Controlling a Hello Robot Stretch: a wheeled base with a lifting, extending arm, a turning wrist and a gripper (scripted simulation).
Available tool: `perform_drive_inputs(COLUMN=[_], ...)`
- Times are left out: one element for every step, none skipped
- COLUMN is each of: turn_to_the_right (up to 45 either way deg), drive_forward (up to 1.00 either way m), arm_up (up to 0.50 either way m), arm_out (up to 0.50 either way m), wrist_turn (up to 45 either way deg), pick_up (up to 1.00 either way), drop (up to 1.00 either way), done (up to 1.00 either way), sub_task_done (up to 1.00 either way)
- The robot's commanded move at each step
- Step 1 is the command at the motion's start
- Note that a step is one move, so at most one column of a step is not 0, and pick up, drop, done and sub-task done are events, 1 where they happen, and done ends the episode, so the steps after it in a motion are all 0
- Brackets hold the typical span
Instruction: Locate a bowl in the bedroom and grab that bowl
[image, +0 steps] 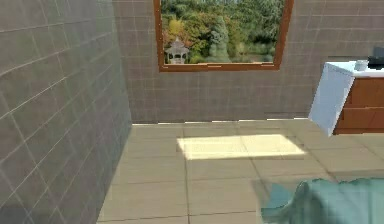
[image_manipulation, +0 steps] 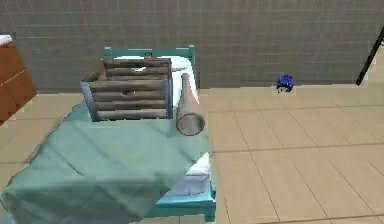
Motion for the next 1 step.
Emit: perform_drive_inputs(turn_to_the_right=[0.0], drive_forward=[1.00], arm_up=[0.00], arm_out=[0.00], wrist_turn=[0.0], pick_up=[0.00], drop=[0.00], done=[0.00], sub_task_done=[0.00])
